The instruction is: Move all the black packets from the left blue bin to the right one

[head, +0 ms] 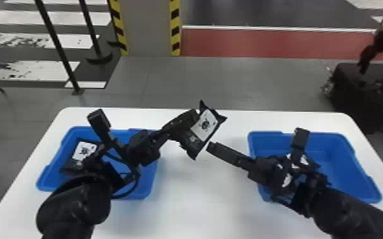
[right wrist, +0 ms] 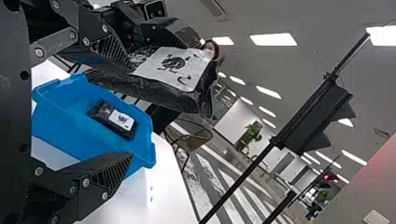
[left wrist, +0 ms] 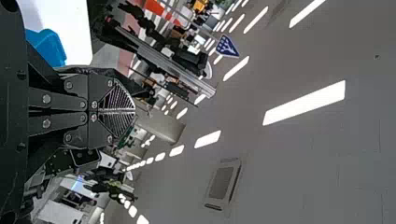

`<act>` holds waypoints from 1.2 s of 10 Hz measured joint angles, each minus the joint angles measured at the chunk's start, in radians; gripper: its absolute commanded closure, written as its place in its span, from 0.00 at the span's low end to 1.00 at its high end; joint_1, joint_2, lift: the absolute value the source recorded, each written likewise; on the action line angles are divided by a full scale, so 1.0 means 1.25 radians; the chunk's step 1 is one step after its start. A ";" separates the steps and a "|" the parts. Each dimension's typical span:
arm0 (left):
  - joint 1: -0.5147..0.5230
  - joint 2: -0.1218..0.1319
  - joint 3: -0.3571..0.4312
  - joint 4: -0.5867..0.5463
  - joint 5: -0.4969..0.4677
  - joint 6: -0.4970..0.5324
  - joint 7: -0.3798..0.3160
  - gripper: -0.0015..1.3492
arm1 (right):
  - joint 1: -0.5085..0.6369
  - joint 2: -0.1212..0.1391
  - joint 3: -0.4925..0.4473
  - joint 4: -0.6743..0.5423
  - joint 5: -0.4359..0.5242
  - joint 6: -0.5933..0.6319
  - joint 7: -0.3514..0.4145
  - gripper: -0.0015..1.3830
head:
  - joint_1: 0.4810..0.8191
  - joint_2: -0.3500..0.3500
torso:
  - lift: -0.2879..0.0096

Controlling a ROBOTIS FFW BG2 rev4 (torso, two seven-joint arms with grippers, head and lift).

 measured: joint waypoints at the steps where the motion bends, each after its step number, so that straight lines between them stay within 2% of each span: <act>1: -0.008 -0.002 -0.010 0.016 0.013 -0.007 0.000 0.89 | -0.006 0.004 0.000 0.000 -0.001 0.000 0.003 0.28 | 0.63 0.51 | 0.60; 3: -0.020 -0.006 -0.020 0.045 0.023 -0.016 0.000 0.89 | -0.014 0.014 0.000 0.000 -0.002 0.000 0.011 0.26 | 0.63 0.51 | 0.60; 4: -0.024 -0.007 -0.022 0.055 0.024 -0.018 0.000 0.89 | -0.015 0.017 0.001 0.000 -0.002 0.000 0.017 0.41 | 0.63 0.51 | 0.60; 5: -0.028 -0.009 -0.022 0.064 0.024 -0.022 0.000 0.89 | -0.015 0.018 0.004 0.001 -0.002 0.000 0.024 0.67 | 0.63 0.52 | 0.60; 7: -0.037 -0.009 -0.023 0.080 0.026 -0.030 0.000 0.89 | -0.016 0.019 0.023 0.012 -0.014 0.000 0.038 0.91 | 0.63 0.54 | 0.60; 10: -0.041 -0.012 -0.024 0.089 0.027 -0.033 0.005 0.89 | -0.015 0.026 0.030 0.025 -0.031 -0.054 0.050 0.93 | 0.63 0.54 | 0.60; 11: -0.037 -0.012 -0.023 0.091 0.027 -0.032 0.024 0.71 | -0.013 0.027 0.030 0.025 -0.036 -0.078 0.052 0.93 | 0.63 0.54 | 0.60; 12: -0.016 -0.013 -0.014 0.091 0.029 -0.030 0.066 0.39 | -0.009 0.026 0.029 0.026 -0.046 -0.092 0.051 0.93 | 0.63 0.55 | 0.60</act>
